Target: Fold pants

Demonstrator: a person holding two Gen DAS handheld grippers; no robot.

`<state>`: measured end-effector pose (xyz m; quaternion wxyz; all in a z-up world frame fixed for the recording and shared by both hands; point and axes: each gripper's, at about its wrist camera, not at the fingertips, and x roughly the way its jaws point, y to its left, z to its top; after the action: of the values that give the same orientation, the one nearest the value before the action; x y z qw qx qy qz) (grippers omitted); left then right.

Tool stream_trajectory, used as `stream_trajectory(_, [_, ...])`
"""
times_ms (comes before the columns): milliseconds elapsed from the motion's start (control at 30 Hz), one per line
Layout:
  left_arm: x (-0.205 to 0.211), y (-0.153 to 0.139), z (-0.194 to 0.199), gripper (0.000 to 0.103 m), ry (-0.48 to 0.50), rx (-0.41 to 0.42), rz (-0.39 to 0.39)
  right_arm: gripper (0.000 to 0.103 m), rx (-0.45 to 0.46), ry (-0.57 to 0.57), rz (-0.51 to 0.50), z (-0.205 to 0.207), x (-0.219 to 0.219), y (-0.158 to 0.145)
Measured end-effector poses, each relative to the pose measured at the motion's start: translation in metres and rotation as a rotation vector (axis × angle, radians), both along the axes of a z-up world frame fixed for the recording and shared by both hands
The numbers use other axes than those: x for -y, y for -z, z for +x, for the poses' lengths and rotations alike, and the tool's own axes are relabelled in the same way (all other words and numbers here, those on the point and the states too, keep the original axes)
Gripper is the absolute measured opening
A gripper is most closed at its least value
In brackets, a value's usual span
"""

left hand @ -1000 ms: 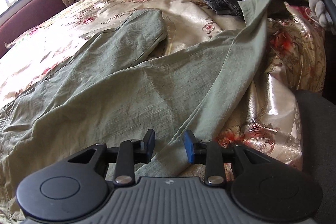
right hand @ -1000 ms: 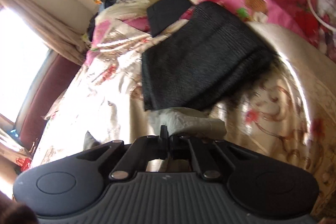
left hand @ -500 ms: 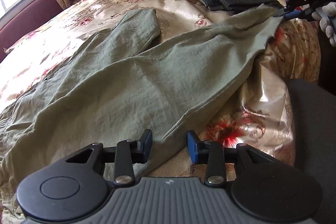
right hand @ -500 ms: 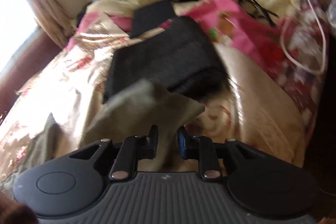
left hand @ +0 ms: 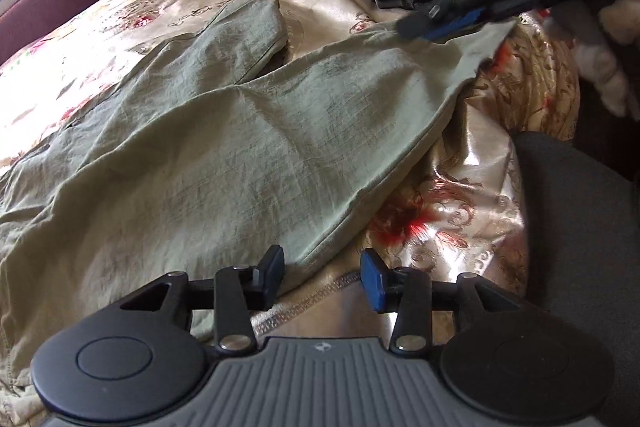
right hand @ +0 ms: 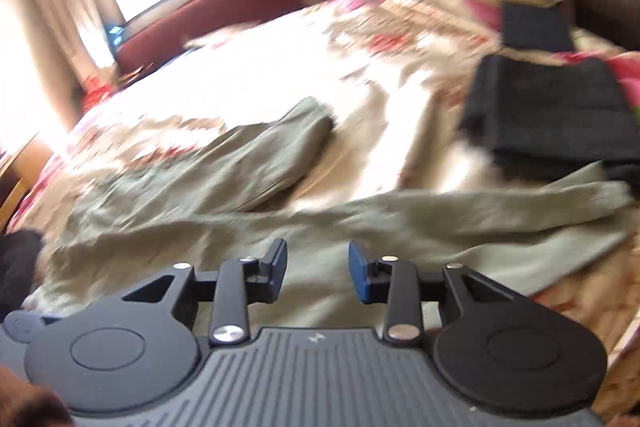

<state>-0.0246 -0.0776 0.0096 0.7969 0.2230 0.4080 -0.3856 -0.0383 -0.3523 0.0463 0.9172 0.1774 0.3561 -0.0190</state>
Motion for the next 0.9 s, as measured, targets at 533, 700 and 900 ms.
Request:
stream_trajectory(533, [-0.127,-0.050,0.081,0.065,-0.279,0.221,0.022,0.046,-0.173,-0.117,-0.034,0.133,-0.043,-0.014])
stream_trajectory(700, [-0.172,-0.047,0.170,0.065,-0.453,0.258,0.059,0.053,-0.151,0.012,-0.087,0.225,-0.019,0.000])
stream_trajectory(900, [-0.192,-0.032,0.269,0.065,-0.516,0.209,0.059,0.053,-0.092,-0.193,-0.157,0.279,-0.062,0.000])
